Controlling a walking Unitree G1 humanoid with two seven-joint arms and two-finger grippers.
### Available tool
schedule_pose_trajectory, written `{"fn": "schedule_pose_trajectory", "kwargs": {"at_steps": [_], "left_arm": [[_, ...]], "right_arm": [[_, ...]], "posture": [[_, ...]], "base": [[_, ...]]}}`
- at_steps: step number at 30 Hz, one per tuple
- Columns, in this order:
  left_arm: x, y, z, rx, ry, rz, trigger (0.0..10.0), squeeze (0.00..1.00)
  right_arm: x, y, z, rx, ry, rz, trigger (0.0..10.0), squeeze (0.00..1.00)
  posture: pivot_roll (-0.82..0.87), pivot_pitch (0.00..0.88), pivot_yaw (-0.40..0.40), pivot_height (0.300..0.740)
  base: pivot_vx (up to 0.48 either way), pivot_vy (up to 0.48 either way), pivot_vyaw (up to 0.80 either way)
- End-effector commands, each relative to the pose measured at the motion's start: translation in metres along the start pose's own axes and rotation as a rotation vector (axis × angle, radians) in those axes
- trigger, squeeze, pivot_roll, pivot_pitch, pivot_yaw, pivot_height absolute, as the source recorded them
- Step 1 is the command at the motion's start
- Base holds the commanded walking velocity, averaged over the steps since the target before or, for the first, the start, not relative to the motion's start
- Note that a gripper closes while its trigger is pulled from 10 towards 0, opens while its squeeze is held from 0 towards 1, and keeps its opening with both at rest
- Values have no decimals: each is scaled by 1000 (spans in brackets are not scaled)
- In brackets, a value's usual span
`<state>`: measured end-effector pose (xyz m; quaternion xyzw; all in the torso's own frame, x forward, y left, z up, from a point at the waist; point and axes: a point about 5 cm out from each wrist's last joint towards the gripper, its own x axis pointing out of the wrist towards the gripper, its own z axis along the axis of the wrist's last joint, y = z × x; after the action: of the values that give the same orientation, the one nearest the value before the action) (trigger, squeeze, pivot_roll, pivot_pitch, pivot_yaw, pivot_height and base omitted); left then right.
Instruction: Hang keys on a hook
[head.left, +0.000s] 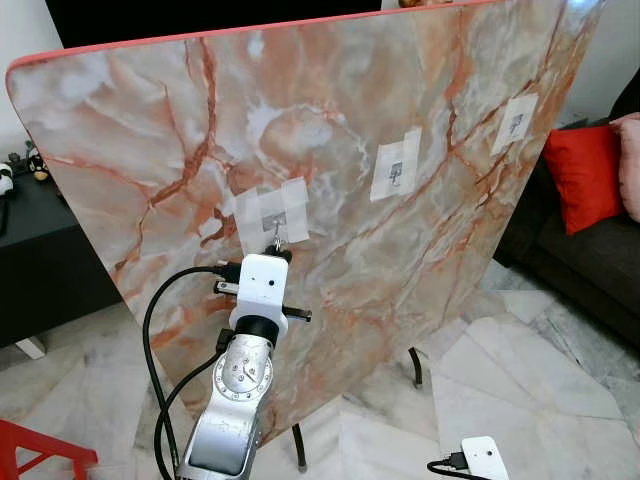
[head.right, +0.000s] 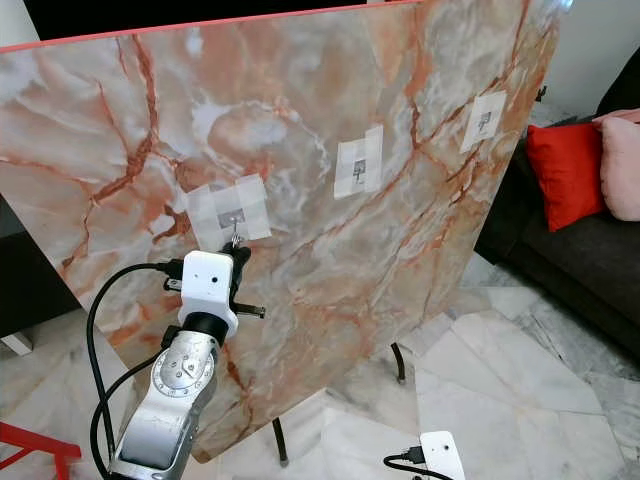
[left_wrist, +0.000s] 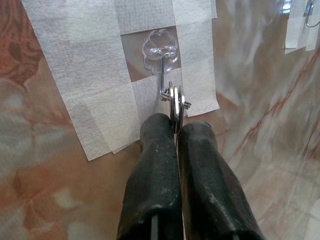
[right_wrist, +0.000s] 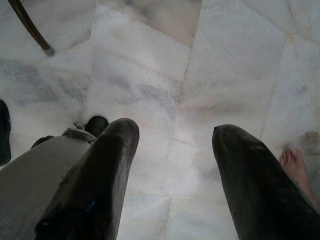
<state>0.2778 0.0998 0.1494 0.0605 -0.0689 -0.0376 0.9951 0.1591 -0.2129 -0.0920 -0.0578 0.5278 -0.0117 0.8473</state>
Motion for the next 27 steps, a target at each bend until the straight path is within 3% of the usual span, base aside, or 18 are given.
{"fn": "schedule_pose_trajectory", "kwargs": {"at_steps": [1,11,19,27], "left_arm": [[-2,5,1,-9,4,21,10000,0],[-3,3,0,-2,17,9,10000,0],[-7,7,-5,-56,57,29,10000,0],[-9,-2,-2,-77,43,-59,10000,0]], "right_arm": [[0,-1,1,-3,-3,-4,10000,0],[0,-1,1,-4,-3,-4,10000,0],[0,-1,1,-1,-4,-6,10000,0],[0,-2,1,-2,-5,-5,10000,0]], "posture": [[37,0,-83,740],[36,0,-84,740],[37,0,-84,740],[37,0,-85,740]], "base": [[0,0,0],[0,0,0],[0,0,0],[0,0,0]]}}
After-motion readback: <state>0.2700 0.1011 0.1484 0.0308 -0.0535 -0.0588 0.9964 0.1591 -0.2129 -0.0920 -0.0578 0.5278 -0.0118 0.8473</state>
